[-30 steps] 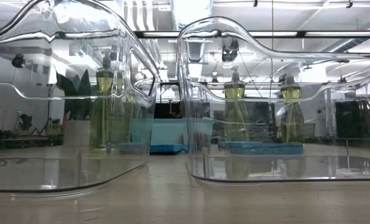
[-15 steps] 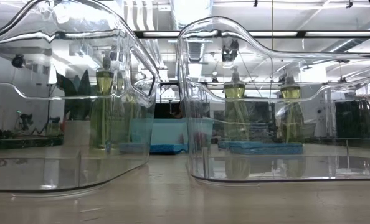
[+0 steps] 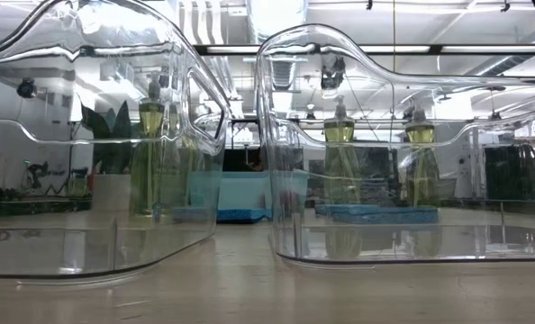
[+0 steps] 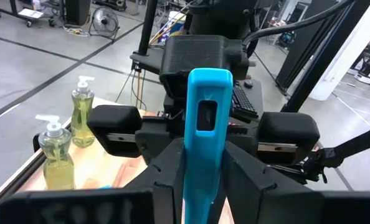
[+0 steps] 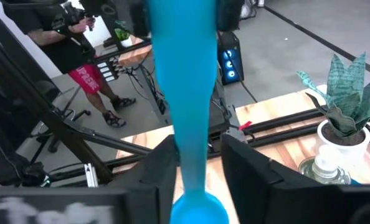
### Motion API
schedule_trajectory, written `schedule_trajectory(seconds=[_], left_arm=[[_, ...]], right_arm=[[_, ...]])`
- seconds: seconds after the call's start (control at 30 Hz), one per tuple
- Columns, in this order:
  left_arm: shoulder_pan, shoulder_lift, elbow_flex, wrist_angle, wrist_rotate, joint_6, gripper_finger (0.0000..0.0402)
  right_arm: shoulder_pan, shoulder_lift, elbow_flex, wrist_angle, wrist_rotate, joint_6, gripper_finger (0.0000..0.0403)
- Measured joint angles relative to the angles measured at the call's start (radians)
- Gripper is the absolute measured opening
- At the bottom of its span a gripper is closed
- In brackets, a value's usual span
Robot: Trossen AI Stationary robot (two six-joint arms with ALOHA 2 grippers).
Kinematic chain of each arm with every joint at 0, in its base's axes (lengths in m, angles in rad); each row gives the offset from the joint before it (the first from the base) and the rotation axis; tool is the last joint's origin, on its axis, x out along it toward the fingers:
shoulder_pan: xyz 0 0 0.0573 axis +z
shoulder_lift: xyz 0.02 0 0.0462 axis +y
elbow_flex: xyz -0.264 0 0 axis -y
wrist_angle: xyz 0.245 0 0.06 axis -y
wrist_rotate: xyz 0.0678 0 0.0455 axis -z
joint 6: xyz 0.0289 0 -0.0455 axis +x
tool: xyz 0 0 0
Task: Pick & Place Kitchen Sink Supplies
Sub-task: Put the blue dish brush into the green bin
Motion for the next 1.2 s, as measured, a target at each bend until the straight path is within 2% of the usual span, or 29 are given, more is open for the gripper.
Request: schedule_trajectory(seconds=[0.17,0.27,0.5,0.7,0.93,1.2], left_arm=[[0.0,0.0,0.0,-0.001,-0.005,0.001,0.0091],[0.0,0.0,0.0,-0.001,-0.006,0.001,0.0092],[0.0,-0.001,0.0,0.001,-0.083,0.007,0.0108],[0.0,-0.011,0.0,-0.011,-0.158,0.037,0.0146],[0.0,-0.054,0.0,-0.061,-0.258,0.118,0.0199],[0.0,-0.091,-0.002,-0.063,-0.288,0.109,0.0207]], right_arm=[[0.0,0.0,0.0,0.0,-0.002,-0.004,0.0064],[0.0,0.0,0.0,0.001,-0.003,-0.004,0.0048],[-0.008,0.0,0.0,-0.004,0.001,0.031,0.0065],[-0.031,-0.001,0.0,-0.025,-0.002,0.06,0.0058],[-0.077,-0.006,0.0,-0.158,-0.001,0.122,0.0062],[-0.167,-0.006,-0.004,-0.303,0.021,0.201,0.006]])
